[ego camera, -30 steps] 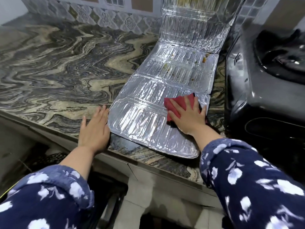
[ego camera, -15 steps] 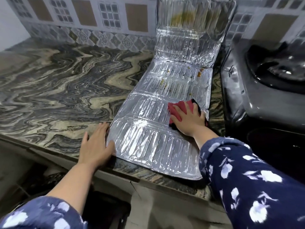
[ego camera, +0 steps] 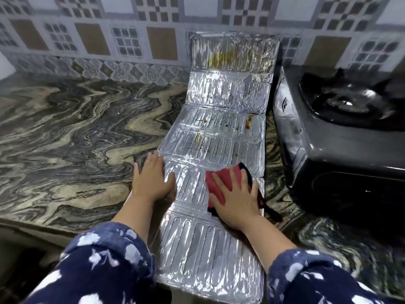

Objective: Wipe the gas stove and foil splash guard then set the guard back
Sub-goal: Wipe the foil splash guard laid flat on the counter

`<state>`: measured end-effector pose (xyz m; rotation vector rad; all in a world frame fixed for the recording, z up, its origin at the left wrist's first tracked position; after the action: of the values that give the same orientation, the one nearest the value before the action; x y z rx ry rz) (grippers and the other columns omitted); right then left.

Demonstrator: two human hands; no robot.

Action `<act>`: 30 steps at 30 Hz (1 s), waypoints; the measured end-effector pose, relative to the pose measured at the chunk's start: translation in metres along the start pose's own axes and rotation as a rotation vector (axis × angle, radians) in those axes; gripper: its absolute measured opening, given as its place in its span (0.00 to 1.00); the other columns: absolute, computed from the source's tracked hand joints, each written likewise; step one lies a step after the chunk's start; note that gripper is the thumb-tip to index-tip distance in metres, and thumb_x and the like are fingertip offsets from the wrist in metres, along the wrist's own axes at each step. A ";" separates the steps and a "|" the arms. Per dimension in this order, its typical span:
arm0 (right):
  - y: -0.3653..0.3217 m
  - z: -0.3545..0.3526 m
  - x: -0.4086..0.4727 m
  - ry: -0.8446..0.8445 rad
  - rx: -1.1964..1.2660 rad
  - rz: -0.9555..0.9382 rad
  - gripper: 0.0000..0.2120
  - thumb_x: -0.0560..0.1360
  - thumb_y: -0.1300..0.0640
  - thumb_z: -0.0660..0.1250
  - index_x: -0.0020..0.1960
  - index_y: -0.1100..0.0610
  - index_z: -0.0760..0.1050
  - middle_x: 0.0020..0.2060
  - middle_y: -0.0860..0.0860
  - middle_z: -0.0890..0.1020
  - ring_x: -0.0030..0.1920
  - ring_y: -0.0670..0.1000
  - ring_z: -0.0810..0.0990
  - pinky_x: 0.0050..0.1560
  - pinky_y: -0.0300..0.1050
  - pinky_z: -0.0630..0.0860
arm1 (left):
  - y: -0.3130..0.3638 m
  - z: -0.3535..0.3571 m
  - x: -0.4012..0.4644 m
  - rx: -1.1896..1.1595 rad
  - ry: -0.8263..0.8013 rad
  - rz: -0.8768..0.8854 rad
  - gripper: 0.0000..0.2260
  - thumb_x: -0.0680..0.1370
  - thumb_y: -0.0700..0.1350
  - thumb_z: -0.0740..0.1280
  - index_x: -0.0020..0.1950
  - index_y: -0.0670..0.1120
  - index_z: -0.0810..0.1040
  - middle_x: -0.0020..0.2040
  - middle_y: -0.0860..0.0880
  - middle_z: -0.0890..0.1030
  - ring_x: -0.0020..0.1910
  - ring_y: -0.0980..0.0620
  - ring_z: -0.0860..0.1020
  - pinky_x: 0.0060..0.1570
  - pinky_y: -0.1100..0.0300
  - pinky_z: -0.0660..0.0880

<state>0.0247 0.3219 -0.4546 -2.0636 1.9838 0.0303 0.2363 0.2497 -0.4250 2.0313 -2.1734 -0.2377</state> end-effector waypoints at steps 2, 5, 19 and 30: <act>-0.007 0.001 -0.003 0.019 0.025 -0.013 0.30 0.78 0.35 0.43 0.74 0.37 0.33 0.72 0.52 0.25 0.73 0.61 0.26 0.70 0.66 0.30 | -0.005 0.005 0.009 0.006 -0.016 -0.009 0.30 0.78 0.57 0.57 0.76 0.45 0.57 0.79 0.48 0.52 0.78 0.51 0.48 0.74 0.42 0.44; -0.021 0.002 0.005 -0.015 0.044 -0.007 0.31 0.78 0.39 0.45 0.73 0.37 0.30 0.70 0.53 0.21 0.71 0.64 0.23 0.68 0.69 0.29 | -0.007 0.019 0.016 0.045 -0.057 0.000 0.31 0.78 0.58 0.54 0.78 0.45 0.53 0.79 0.46 0.49 0.78 0.50 0.47 0.75 0.43 0.45; -0.037 -0.014 0.040 0.031 -0.182 -0.455 0.31 0.72 0.27 0.42 0.73 0.31 0.40 0.77 0.46 0.38 0.76 0.51 0.33 0.73 0.61 0.33 | -0.004 0.027 0.011 0.068 0.039 -0.013 0.31 0.79 0.57 0.53 0.78 0.44 0.52 0.79 0.45 0.49 0.78 0.49 0.46 0.75 0.46 0.43; 0.046 -0.033 0.125 0.062 -0.099 -0.005 0.33 0.72 0.26 0.36 0.75 0.35 0.40 0.77 0.47 0.38 0.76 0.58 0.34 0.73 0.65 0.35 | -0.004 0.026 0.010 0.056 0.044 -0.014 0.34 0.75 0.60 0.46 0.78 0.46 0.49 0.79 0.48 0.46 0.78 0.51 0.44 0.75 0.47 0.42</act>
<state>-0.0193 0.1920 -0.4571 -2.1551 2.0522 0.0655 0.2342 0.2401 -0.4509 2.0617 -2.1638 -0.1337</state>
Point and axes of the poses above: each hand's wrist, its own x-axis towards the middle knuckle, its own z-axis out of the palm, y = z × x, the point moved 10 cm from there along x, towards the middle knuckle
